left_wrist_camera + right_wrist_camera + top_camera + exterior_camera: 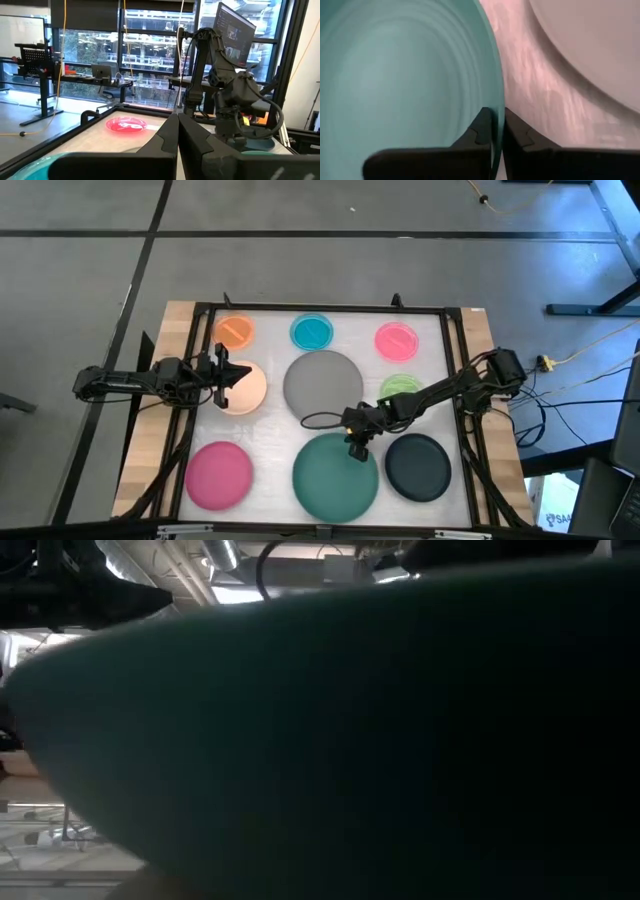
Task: Stack plastic plates
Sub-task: Stack the green plate on the gray plate
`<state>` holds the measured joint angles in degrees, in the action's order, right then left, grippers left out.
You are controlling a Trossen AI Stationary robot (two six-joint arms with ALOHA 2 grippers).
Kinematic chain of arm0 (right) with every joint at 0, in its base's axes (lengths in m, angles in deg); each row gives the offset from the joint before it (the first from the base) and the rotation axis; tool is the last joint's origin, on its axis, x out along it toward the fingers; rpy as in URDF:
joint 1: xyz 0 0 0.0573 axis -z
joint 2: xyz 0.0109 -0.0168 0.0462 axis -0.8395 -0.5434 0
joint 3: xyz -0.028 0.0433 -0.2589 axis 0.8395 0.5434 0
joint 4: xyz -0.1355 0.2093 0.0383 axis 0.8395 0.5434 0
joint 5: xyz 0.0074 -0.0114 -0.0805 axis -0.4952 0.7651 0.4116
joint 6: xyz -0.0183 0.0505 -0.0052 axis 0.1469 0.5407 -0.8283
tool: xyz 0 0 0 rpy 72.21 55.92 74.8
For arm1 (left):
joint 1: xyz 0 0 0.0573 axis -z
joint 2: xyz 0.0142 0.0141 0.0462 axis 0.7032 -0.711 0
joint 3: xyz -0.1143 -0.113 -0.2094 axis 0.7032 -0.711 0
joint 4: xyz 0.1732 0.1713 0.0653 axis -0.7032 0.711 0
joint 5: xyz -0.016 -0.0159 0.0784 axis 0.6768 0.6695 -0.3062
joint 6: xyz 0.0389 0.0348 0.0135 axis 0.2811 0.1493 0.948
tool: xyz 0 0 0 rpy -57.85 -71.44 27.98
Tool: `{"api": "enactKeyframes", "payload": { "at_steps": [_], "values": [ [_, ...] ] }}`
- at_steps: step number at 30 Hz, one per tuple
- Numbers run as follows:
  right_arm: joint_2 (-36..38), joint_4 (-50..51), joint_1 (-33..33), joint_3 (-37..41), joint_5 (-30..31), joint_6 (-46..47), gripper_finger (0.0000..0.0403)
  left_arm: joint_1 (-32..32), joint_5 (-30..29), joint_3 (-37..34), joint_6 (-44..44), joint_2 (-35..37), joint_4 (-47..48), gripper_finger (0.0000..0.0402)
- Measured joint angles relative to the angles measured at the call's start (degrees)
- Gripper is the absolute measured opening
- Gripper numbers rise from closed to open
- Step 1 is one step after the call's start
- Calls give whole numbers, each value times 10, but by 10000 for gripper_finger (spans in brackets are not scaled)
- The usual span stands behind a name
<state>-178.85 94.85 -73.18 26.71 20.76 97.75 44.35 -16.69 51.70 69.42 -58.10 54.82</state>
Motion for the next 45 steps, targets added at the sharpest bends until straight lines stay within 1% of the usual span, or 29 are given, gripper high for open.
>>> {"api": "enactKeyframes", "payload": {
  "at_steps": [6,11,19,24,31,35,41,45],
  "values": [
    [38,2,0,-1,17,-17,3,0,0,0,0,0,0,0],
    [89,15,12,-1,35,-34,2,0,0,0,0,0,-3,0],
    [163,31,78,-1,60,-65,2,0,0,0,0,0,-6,0],
    [187,27,131,-1,69,-96,2,0,-1,0,0,0,-7,0],
    [185,-12,222,-1,70,-137,2,0,-1,0,0,0,-7,0],
    [168,-35,263,-2,74,-153,4,0,-18,0,-15,0,-11,0],
    [116,-36,301,-2,74,-169,4,0,-26,0,-15,0,-10,0],
    [85,-38,309,-2,65,-177,5,0,-26,0,-15,0,-10,0]
  ]
}}
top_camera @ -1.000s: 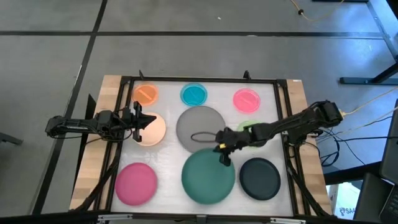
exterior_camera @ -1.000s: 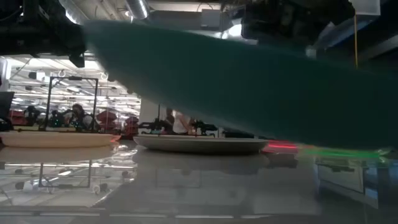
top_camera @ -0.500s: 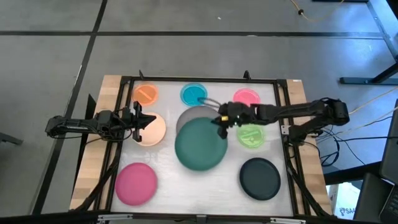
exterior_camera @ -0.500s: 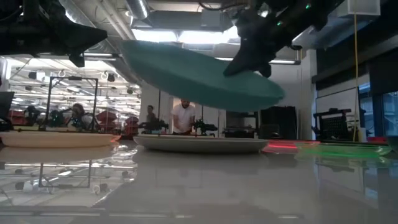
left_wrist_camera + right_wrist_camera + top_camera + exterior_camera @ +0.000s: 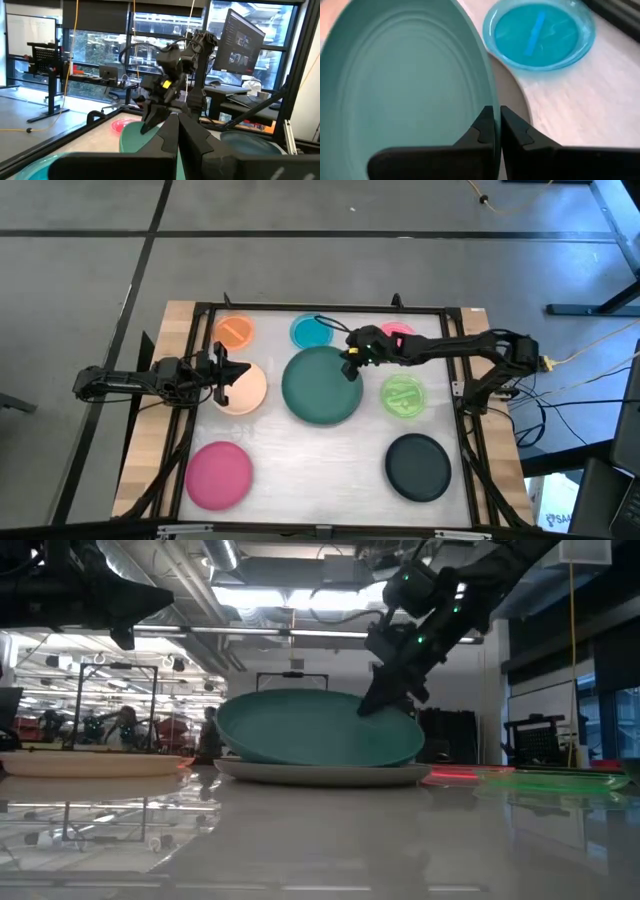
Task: Stack plastic plates
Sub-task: Stack the green plate on the gray plate, then stack the black plate on top of the green plate
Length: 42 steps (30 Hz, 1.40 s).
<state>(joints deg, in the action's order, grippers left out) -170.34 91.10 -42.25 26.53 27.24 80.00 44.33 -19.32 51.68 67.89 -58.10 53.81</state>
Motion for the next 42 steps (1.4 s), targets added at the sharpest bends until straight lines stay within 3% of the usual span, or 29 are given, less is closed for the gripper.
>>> {"api": "enactKeyframes", "payload": {
  "at_steps": [8,19,28,35,42],
  "values": [
    [-13,7,-1,0,21,11,13,0,0,0,-1,0,-6,0],
    [-13,24,-2,0,24,-7,141,0,-1,0,-2,0,-6,0],
    [56,107,-10,0,4,-62,172,0,0,0,-2,0,-6,0],
    [165,250,-110,0,-19,-60,172,0,0,0,-1,0,-5,0],
    [217,401,-240,0,-41,35,172,0,0,0,-1,0,-3,0]
  ]
}}
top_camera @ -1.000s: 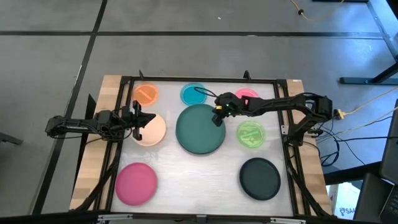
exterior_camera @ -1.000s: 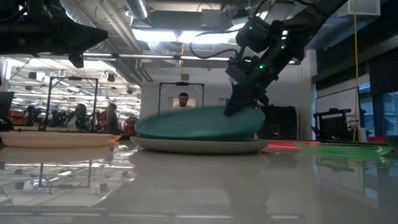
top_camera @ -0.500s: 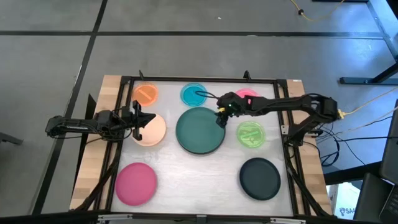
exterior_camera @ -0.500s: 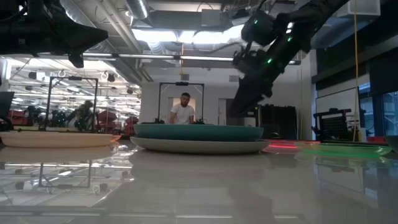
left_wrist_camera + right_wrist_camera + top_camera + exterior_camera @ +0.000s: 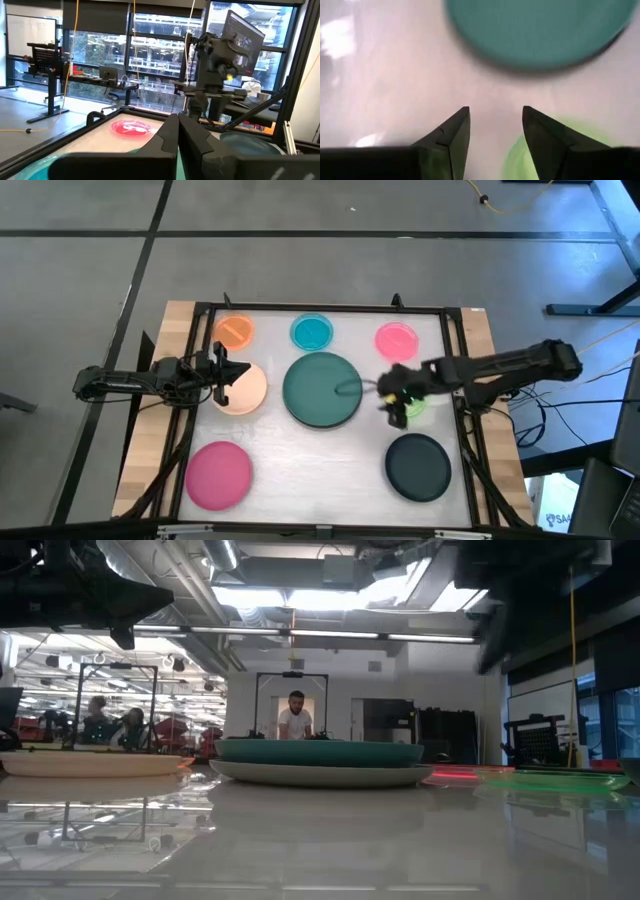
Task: Stack plastic plates
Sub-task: Stack the black plate on top of the green plate
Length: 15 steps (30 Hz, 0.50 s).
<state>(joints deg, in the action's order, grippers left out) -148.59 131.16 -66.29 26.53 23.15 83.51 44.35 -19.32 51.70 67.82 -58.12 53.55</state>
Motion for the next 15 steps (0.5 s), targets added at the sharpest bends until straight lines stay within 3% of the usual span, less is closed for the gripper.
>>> {"api": "enactKeyframes", "payload": {
  "at_steps": [8,15],
  "values": [
    [-5,116,-118,25,-22,112,172,0,6,0,0,0,0,0],
    [-5,105,-157,83,-20,143,172,0,11,0,0,0,-2,0]
  ]
}}
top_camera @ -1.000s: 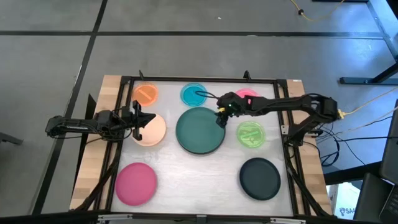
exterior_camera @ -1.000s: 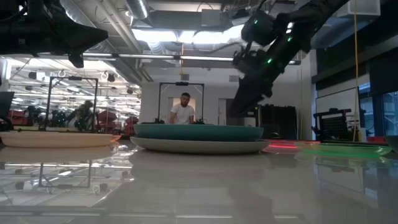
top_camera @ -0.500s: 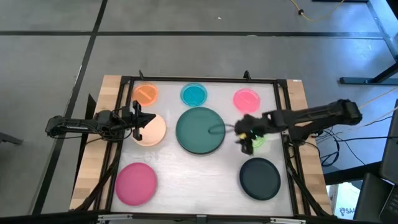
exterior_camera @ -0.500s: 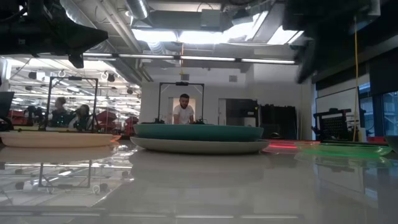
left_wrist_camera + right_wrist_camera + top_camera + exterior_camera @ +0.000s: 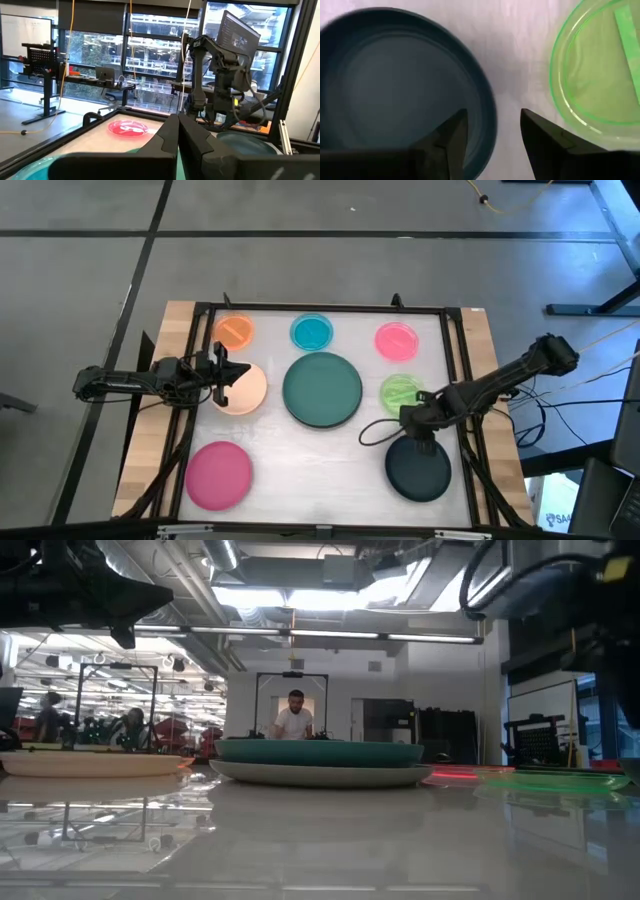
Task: Stack plastic plates
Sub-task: Stack the black plate on top of the green plate
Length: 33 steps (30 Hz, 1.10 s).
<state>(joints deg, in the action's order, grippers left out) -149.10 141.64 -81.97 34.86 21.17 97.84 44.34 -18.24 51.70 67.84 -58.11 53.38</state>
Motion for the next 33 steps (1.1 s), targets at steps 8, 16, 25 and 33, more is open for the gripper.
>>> {"api": "enactKeyframes", "payload": {
  "at_steps": [8,16,25,33],
  "values": [
    [0,-38,1,62,-7,0,172,0,0,0,0,0,-1,0],
    [0,-112,1,99,-32,0,143,0,0,0,0,0,-1,0],
    [0,-115,1,100,-27,-13,20,0,0,0,0,0,-1,0],
    [0,-124,2,100,-29,-2,10,0,0,0,0,0,-4,0]
  ]
}}
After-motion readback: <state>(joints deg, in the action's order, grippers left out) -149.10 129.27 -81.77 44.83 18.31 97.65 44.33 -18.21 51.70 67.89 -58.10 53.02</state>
